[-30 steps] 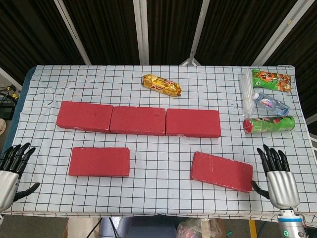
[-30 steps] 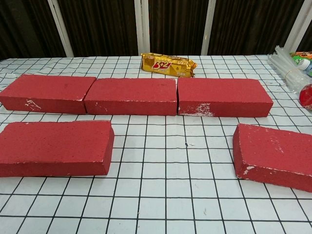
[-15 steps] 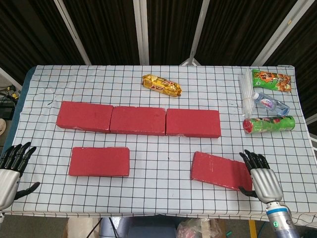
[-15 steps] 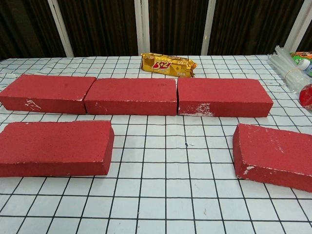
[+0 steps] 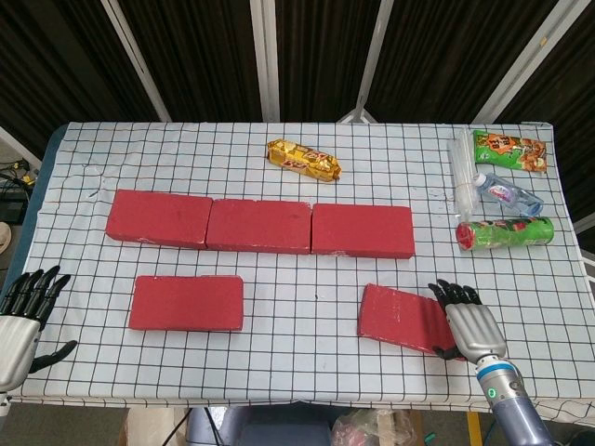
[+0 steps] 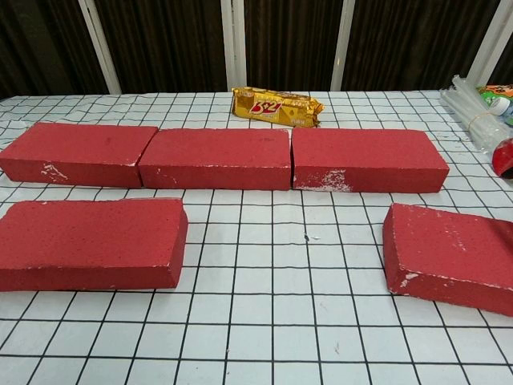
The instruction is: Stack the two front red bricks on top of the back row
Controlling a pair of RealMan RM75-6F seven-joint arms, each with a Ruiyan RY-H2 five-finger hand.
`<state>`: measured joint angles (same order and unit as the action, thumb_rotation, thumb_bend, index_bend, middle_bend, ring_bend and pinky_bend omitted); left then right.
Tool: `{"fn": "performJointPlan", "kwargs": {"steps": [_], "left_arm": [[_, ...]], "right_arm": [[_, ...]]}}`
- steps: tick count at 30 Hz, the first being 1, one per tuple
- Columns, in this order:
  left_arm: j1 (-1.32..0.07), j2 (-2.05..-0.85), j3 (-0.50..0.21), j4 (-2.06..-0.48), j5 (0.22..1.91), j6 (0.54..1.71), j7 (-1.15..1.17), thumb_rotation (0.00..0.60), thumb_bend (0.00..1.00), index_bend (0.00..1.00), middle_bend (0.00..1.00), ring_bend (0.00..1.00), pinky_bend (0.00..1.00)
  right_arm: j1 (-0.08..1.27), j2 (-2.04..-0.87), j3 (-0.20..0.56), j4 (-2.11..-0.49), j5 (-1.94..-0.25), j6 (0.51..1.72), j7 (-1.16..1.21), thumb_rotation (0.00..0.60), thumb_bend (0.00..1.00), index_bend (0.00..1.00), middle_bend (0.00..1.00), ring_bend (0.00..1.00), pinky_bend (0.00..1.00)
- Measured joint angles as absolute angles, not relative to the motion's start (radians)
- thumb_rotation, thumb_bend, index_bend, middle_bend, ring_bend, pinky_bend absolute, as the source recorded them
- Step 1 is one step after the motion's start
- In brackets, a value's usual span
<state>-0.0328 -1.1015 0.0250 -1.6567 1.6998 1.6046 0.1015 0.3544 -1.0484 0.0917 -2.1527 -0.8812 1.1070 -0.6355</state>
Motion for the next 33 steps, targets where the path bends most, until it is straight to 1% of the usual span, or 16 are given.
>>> {"fn": "performJointPlan", "kwargs": {"steps": [5, 11, 20, 28, 33], "left_arm": [[-0.034, -1.099, 0.024, -1.656, 1.696, 1.603, 0.092, 0.600, 0.00, 0.02, 0.00, 0.00, 0.00], [-0.036, -1.093, 0.021, -1.656, 1.686, 1.597, 0.078, 0.600, 0.00, 0.02, 0.00, 0.00, 0.00], [-0.037, -1.092, 0.022, -1.656, 1.686, 1.597, 0.077, 0.600, 0.00, 0.02, 0.00, 0.00, 0.00], [-0.037, -1.091, 0.019, -1.657, 1.679, 1.595, 0.078, 0.600, 0.00, 0.02, 0.00, 0.00, 0.00], [-0.039, -1.093, 0.018, -1.659, 1.674, 1.589, 0.086, 0.600, 0.00, 0.02, 0.00, 0.00, 0.00]], "right_arm": [[0.416, -1.098, 0.090, -2.200, -0.717, 1.167, -0.745, 0.600, 0.22, 0.00, 0.00, 0.00, 0.00], [0.481, -1.198, 0.094, -2.233, -0.608, 1.284, -0.834, 0.600, 0.22, 0.00, 0.00, 0.00, 0.00], [0.546, -1.311, 0.105, -2.221, -0.529, 1.379, -0.890, 0.600, 0.22, 0.00, 0.00, 0.00, 0.00], [0.587, -1.364, 0.118, -2.197, -0.474, 1.425, -0.913, 0.600, 0.22, 0.00, 0.00, 0.00, 0.00], [0.599, -1.378, 0.118, -2.180, -0.451, 1.428, -0.908, 0.600, 0.22, 0.00, 0.00, 0.00, 0.00]]}}
